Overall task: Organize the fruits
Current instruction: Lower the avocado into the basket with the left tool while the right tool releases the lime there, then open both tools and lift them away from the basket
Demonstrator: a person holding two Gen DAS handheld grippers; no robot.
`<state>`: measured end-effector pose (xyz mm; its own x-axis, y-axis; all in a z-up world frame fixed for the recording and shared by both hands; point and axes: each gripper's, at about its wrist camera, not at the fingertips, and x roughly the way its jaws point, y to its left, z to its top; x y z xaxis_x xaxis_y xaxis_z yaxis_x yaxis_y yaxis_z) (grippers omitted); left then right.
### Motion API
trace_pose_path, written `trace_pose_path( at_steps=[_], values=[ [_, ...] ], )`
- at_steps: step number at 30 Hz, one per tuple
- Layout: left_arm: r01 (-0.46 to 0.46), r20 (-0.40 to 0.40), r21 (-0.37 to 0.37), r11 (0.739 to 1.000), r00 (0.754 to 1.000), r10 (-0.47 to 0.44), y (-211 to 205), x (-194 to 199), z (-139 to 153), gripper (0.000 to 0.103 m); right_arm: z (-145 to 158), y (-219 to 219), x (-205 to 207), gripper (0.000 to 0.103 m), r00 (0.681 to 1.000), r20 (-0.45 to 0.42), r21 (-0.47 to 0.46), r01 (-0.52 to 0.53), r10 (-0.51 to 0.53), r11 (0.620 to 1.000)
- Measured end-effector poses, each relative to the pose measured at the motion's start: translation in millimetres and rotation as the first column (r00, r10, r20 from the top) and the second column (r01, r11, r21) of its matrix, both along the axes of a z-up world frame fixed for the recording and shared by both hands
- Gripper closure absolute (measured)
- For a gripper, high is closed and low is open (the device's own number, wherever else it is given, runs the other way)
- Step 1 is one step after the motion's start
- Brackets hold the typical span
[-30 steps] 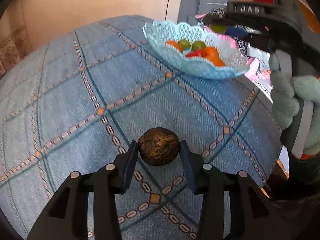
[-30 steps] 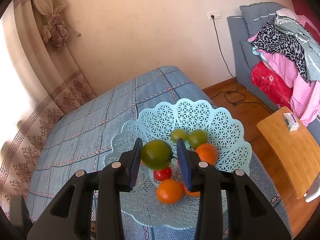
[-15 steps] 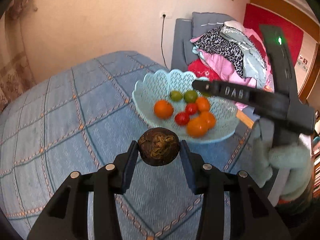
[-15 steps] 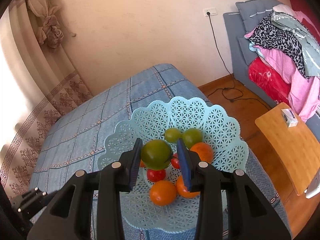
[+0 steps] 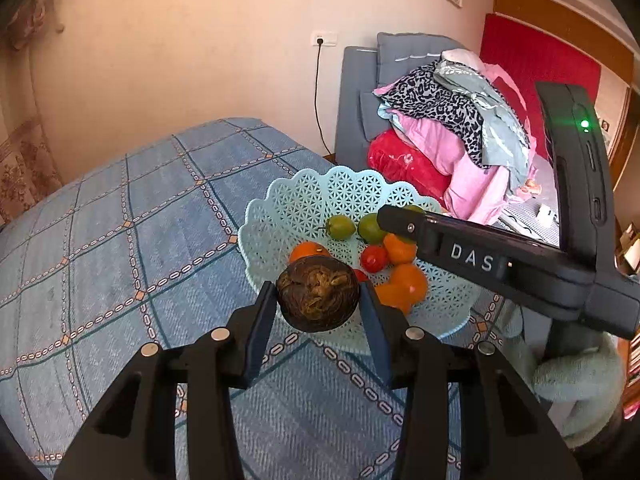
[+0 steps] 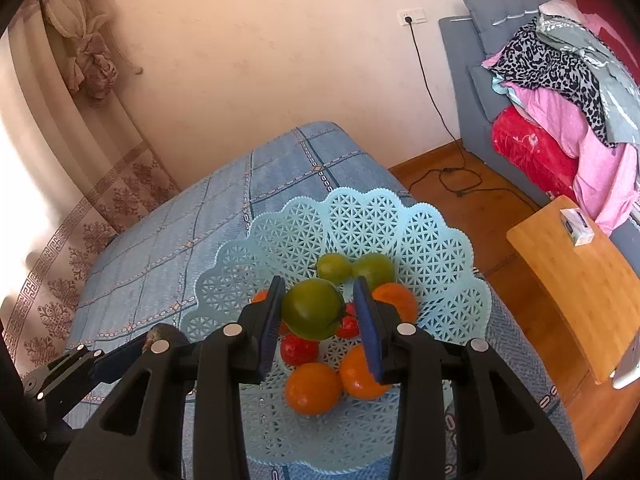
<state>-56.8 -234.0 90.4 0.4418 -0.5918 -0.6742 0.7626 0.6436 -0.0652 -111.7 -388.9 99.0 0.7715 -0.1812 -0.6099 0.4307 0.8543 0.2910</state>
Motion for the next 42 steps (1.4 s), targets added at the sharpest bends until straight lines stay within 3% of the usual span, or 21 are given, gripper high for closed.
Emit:
trace_pose_path(
  at_steps=[13,16,18,24,31,42],
  values=[
    [0.001,-0.006,0.003,1.000,1.000,-0.001,-10,5,-5,0.059,-3,-2,1,0.066,1.000,-0.007,0.010,0.010,-0.010,1.000],
    [-0.020,0.001,-0.007,1.000,1.000,0.020,-7,7,-3,0.041,-4,-6,0,0.064,1.000,-0.010,0.026,0.022,-0.022,0.999],
    [-0.036,0.016,-0.007,0.999,0.999,0.036,-5,8,-2,0.040,-4,-11,-1,0.056,0.999,-0.008,0.038,0.037,-0.037,0.999],
    [-0.063,0.055,0.009,0.998,0.997,0.062,-1,7,-2,0.037,-2,-13,-3,0.055,0.999,-0.001,0.038,0.042,-0.042,0.998],
    [-0.101,0.146,0.021,0.995,0.985,0.097,5,1,4,0.018,3,-14,-9,0.014,0.997,0.027,0.048,0.070,-0.071,0.996],
    [-0.178,0.238,0.042,0.983,0.957,0.163,15,-5,11,0.013,14,-15,-18,0.009,0.995,0.050,0.051,0.088,-0.090,0.995]
  ],
)
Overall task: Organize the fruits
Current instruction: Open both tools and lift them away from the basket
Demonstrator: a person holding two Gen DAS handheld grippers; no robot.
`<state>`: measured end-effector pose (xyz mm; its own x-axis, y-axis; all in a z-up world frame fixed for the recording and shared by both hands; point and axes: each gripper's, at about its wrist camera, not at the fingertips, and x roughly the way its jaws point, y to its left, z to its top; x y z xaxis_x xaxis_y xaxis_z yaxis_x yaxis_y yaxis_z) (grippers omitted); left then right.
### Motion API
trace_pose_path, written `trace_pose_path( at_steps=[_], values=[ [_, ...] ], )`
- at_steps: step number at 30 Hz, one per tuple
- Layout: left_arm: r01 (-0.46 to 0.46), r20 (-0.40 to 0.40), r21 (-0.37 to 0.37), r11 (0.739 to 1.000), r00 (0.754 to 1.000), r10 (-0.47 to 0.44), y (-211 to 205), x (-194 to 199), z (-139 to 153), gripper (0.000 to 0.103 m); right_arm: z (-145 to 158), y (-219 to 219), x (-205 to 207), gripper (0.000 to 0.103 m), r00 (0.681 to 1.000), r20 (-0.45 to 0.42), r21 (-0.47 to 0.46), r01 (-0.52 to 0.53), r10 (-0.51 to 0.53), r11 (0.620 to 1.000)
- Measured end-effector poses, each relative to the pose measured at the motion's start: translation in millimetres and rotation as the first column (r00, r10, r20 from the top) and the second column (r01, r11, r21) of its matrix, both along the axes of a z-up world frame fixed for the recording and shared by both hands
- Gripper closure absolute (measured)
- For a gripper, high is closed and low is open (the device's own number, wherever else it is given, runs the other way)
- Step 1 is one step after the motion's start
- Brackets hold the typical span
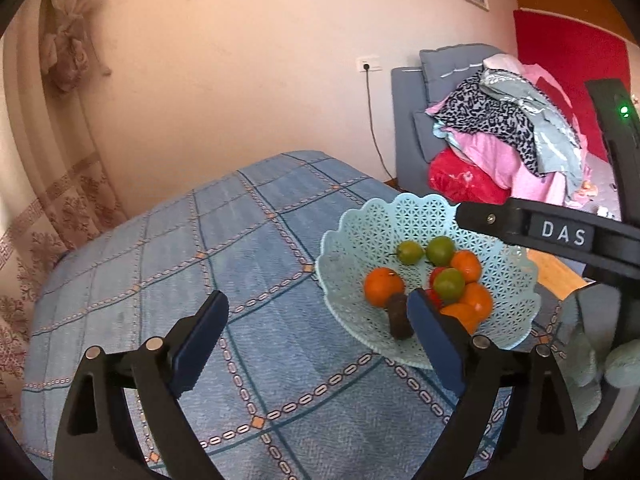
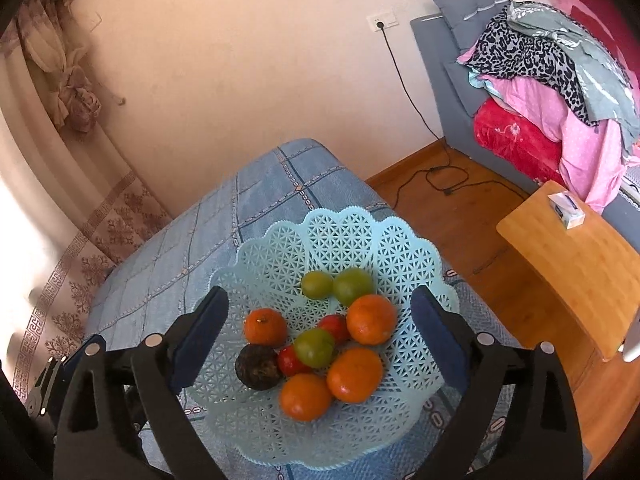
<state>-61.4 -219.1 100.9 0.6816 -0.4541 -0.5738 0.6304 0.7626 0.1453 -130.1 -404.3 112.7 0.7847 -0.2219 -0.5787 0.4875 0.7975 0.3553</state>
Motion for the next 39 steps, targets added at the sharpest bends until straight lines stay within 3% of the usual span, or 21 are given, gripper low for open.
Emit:
trace_pose_path(
  at_steps=[10,13,19,25,39],
  values=[
    [-0.073,0.068,-0.013,0.997,0.995,0.074,20,-8,9,0.013,15,10,-9,0.007,1.000,0.029,-0.049,0.013,-0.011,0.999],
    [-0.090,0.079,-0.026,0.996,0.993,0.092,27,-10,13,0.008,26,13,-13,0.003,0.999,0.053,-0.084,0.012,-0.008,0.996],
    [-0.114,0.097,-0.044,0.992,0.988,0.118,40,-14,20,0.008,37,26,-10,0.003,0.999,-0.006,-0.200,-0.041,0.041,0.979],
    [-0.149,0.129,-0.035,0.988,0.980,0.153,43,-19,21,0.005,26,51,-26,0.003,0.994,-0.059,-0.362,-0.105,0.090,0.926],
    [-0.181,0.172,-0.018,0.983,0.968,0.182,42,-34,21,0.005,-2,74,-60,0.003,0.998,-0.003,-0.462,-0.063,0.069,0.885]
  ],
)
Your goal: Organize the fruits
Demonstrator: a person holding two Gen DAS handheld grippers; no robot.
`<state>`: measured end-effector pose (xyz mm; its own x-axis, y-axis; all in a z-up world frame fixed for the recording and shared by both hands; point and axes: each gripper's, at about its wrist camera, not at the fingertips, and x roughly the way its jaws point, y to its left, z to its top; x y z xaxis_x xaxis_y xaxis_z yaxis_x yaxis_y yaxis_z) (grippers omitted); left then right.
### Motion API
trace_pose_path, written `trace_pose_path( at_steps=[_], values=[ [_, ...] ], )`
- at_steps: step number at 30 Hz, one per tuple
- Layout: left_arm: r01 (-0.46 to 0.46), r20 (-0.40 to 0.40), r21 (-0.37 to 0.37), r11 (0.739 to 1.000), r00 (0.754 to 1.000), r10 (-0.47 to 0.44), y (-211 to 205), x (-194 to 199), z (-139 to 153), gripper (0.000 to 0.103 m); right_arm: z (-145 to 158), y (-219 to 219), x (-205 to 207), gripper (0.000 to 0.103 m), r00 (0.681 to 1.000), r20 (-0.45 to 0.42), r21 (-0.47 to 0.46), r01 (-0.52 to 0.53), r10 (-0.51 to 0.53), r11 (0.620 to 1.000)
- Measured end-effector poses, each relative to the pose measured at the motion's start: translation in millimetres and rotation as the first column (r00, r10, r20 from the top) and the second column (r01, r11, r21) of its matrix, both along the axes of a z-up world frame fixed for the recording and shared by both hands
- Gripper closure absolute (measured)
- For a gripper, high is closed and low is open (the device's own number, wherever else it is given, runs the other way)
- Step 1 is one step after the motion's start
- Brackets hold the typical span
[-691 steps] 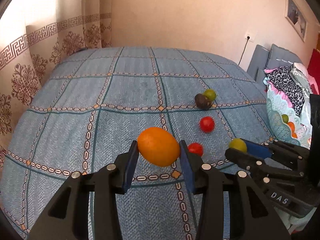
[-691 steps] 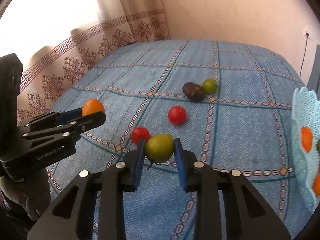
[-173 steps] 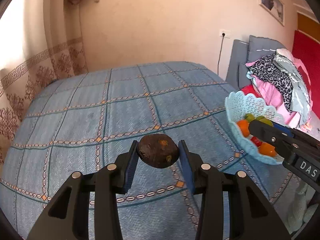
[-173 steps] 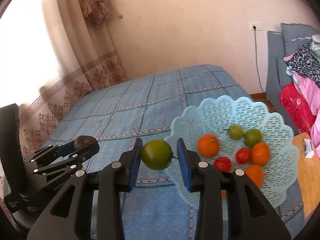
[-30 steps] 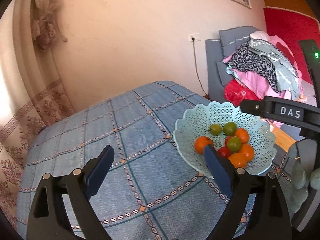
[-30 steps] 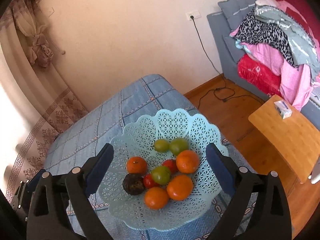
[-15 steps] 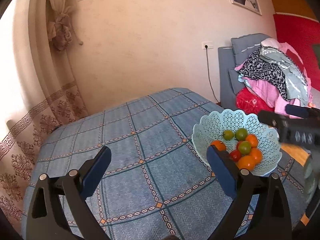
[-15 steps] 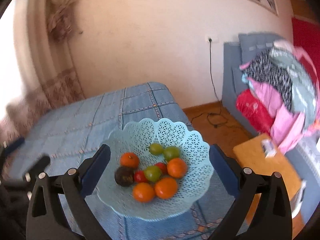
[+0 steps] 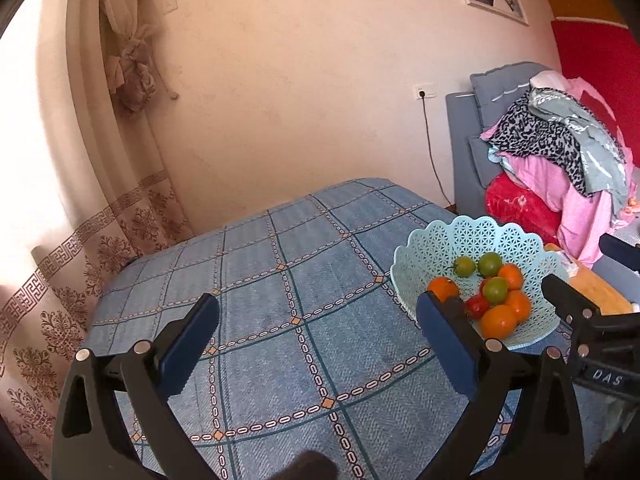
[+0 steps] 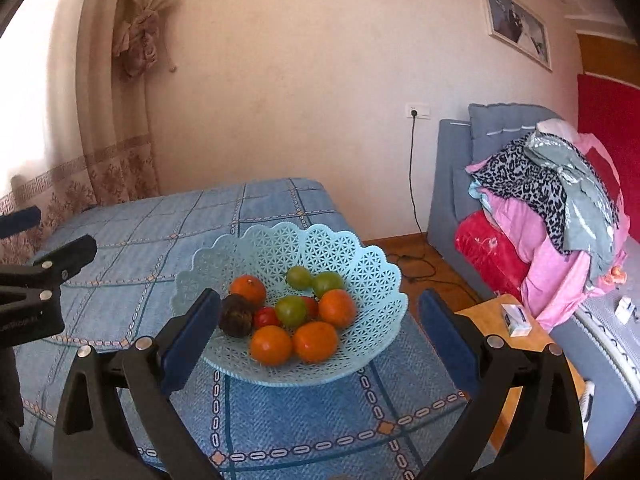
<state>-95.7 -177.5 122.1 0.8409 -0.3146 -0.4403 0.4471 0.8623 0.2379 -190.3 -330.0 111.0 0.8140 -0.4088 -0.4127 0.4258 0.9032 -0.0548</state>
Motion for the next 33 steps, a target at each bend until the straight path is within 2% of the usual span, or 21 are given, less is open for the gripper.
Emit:
trace_pose_path(
  at_steps=[11,33],
  values=[
    [-0.013,-0.022,0.044,0.999,1.000,0.014,-9,1,-14,0.005,-13,11,9,0.003,0.999,-0.029,-0.041,-0.020,0.019,0.999],
    [-0.030,-0.045,0.093,0.995,0.998,0.034,-20,7,-31,0.005,-18,5,8,0.003,1.000,-0.023,-0.046,-0.008,0.007,0.999]
  ],
)
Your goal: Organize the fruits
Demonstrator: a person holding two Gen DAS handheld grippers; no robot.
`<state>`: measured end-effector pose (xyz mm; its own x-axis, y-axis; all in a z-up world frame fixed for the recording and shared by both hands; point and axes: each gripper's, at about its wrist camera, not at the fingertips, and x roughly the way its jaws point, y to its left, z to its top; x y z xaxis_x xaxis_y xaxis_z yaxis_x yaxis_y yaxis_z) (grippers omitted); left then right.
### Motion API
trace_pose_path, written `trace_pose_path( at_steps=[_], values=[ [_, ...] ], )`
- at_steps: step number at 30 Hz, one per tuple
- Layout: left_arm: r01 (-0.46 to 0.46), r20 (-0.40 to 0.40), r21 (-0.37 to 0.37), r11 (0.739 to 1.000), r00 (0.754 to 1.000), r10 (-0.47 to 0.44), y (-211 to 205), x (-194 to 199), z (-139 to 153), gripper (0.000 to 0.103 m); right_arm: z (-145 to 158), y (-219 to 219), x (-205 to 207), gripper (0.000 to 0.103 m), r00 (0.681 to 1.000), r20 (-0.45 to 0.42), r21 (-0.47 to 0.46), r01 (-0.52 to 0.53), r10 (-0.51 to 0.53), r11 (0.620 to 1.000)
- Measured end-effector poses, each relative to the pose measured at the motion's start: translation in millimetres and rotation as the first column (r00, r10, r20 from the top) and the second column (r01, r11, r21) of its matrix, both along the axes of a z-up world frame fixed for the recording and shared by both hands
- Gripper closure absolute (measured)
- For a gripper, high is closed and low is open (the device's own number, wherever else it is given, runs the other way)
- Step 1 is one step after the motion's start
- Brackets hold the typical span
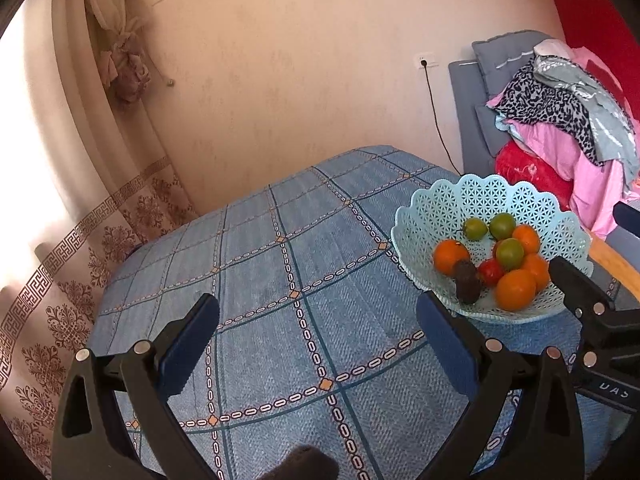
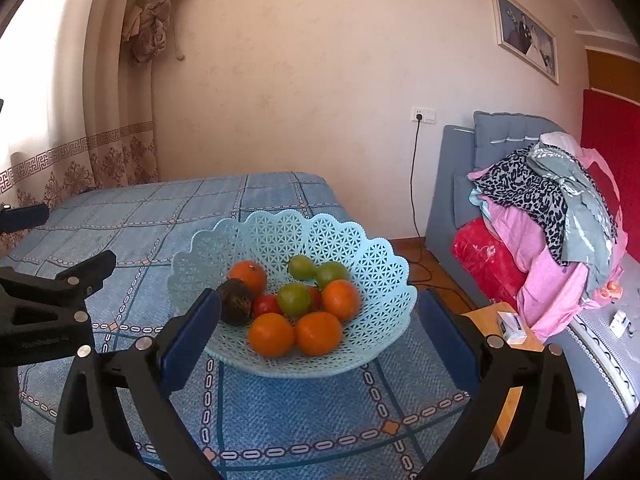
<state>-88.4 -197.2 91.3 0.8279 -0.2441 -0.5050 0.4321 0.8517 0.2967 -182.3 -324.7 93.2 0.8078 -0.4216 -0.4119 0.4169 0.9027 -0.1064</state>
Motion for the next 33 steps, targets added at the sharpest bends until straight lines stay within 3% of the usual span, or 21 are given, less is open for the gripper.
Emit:
trace_pose_path(
  at_steps=[33],
  values=[
    [0.005,0.008,0.042,0.999,1.000,-0.005,-8.9,-1.4,-7.8,0.005,-2.3,0.1,2.3,0.003,1.000,-0.012,0.006,-0.003,0.003,1.000]
  ],
)
